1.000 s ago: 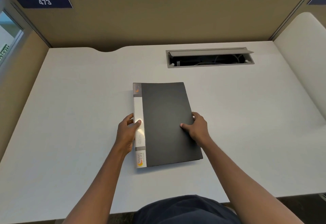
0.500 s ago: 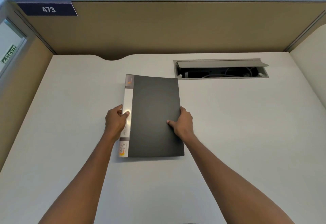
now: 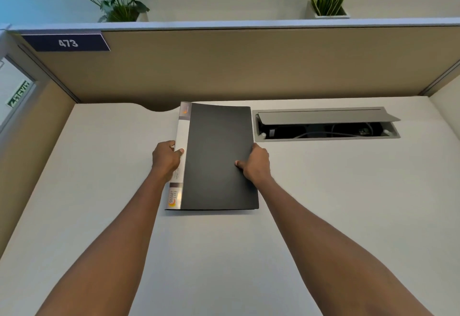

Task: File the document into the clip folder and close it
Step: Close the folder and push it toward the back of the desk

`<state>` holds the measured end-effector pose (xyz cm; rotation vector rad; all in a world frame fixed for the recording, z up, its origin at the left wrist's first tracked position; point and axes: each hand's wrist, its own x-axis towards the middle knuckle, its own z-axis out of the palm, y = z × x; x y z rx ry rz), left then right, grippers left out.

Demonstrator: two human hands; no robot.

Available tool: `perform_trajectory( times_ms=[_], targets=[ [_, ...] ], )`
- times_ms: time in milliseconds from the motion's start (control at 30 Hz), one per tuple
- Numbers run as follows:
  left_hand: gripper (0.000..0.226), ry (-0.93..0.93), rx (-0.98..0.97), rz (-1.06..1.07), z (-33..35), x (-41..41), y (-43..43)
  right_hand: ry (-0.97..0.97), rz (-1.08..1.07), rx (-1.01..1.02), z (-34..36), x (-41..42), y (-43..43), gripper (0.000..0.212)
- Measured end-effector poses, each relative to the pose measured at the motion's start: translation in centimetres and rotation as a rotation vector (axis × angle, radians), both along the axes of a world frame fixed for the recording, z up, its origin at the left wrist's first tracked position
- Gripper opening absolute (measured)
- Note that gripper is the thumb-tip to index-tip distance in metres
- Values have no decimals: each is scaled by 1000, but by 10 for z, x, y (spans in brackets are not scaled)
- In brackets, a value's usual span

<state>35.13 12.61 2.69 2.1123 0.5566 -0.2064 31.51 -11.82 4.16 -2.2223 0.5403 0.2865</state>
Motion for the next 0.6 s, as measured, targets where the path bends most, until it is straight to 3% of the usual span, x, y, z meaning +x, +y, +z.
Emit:
perform_trajectory(
  times_ms=[400,600],
  targets=[
    [38,-22,226,-48,-20,27,-2,51,34,-67,-18,32,11,65],
    [33,-43,324,-28,-21,19,-9,6,159,-414,-21,20,18,58]
  ],
)
